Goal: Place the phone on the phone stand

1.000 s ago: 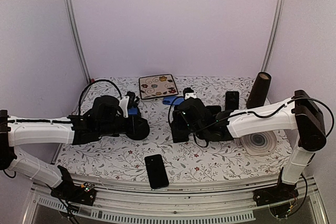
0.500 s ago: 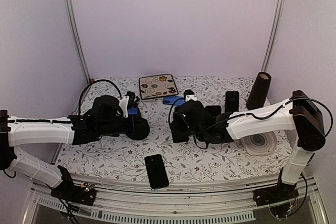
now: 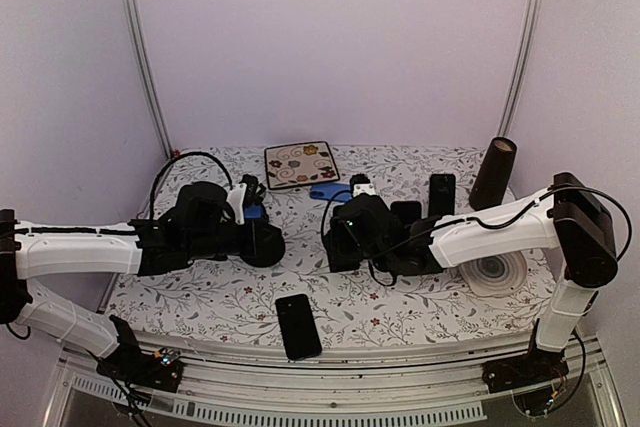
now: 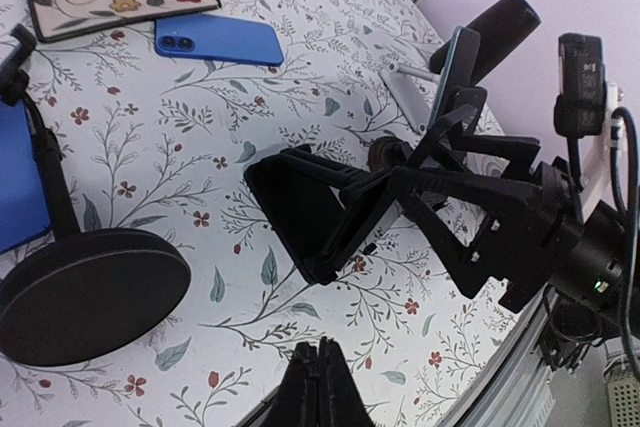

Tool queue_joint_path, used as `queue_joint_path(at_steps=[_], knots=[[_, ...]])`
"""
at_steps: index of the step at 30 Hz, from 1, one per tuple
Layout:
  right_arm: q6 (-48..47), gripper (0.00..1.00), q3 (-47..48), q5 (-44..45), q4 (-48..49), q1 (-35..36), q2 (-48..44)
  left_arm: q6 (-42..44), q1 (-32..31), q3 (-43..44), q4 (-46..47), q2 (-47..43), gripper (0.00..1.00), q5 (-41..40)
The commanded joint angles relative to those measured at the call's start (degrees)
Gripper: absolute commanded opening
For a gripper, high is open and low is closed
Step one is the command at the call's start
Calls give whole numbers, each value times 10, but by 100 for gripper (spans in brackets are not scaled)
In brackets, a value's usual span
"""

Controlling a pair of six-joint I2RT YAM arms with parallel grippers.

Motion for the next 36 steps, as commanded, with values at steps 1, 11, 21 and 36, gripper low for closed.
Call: queue_joint_path(at_steps=[1, 11, 21, 36], knots=[[9, 8, -3, 17, 35, 4, 7, -1, 7, -3, 18, 3, 0, 5], [3, 8, 1, 22, 39, 8, 20, -1, 8, -4, 18, 3, 0, 5], [13, 8, 5, 32, 38, 12, 29, 0, 8, -6, 18, 2, 0, 7], [15, 9, 22, 43, 22, 20, 35, 1, 8, -8, 24, 7, 0, 10]])
